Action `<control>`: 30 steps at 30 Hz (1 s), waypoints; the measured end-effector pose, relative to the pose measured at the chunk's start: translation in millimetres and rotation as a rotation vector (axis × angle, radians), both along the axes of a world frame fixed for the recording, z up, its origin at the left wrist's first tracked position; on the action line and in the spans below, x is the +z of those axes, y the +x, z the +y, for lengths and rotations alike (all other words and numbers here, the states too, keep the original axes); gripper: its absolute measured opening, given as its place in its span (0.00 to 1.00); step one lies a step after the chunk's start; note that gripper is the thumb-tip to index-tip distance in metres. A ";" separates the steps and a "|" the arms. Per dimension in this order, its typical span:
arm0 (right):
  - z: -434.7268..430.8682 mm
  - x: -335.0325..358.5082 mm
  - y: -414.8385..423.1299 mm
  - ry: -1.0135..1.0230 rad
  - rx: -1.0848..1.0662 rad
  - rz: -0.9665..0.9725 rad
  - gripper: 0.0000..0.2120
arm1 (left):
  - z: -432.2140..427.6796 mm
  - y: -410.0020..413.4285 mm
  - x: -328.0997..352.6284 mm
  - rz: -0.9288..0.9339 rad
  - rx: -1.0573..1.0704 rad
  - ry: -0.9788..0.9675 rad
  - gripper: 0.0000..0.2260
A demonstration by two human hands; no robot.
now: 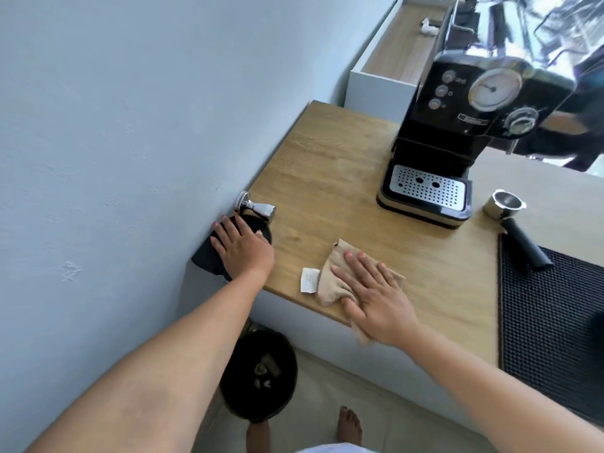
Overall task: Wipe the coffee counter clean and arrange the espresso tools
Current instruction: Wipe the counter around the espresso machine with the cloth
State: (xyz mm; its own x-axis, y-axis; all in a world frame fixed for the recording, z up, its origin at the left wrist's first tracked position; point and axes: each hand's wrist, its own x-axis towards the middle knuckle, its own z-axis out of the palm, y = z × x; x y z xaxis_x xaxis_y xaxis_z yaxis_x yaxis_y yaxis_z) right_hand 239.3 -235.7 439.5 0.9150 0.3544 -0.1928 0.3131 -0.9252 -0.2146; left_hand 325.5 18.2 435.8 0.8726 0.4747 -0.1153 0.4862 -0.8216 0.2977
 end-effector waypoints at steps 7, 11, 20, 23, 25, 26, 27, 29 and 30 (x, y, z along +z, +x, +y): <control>4.5 0.9 74.2 -0.025 -0.552 0.050 0.31 | -2.5 -26.3 -5.1 0.035 -0.152 0.078 0.29; 70.3 0.5 64.3 0.016 -0.397 0.032 0.30 | 0.5 -30.6 -6.7 0.051 -0.207 0.072 0.30; 9.1 -2.6 -71.3 0.024 -0.349 -0.039 0.30 | -19.0 -48.5 -2.6 -0.398 -0.535 0.031 0.24; -50.5 0.3 -65.9 0.005 -0.673 0.010 0.31 | -45.8 -49.5 3.4 -0.349 -0.740 -0.037 0.21; -67.0 1.4 -43.4 -0.024 -0.856 0.028 0.30 | -63.7 -45.3 5.0 -0.262 -0.834 -0.013 0.22; -66.9 0.7 -30.5 -0.040 -0.920 0.026 0.30 | -73.0 -42.1 4.6 -0.227 -0.863 -0.009 0.22; -60.7 0.8 -17.8 -0.052 -0.953 0.027 0.31 | -81.0 -38.4 4.5 -0.195 -0.875 -0.015 0.23; -36.2 1.3 1.8 -0.055 -0.904 0.026 0.31 | -92.2 -29.5 3.6 -0.146 -0.862 -0.035 0.23; -22.6 2.0 4.4 -0.046 -0.828 0.026 0.31 | -96.6 -24.8 2.6 -0.129 -0.841 -0.043 0.23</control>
State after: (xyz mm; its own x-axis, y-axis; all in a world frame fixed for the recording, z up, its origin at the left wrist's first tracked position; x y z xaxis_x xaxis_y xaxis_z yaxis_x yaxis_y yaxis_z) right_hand 243.7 -258.3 441.5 0.8712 -0.4410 -0.2157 -0.4781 -0.8619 -0.1688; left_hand 300.6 -78.4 438.4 0.9403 -0.3404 0.0062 -0.3211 -0.8808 0.3478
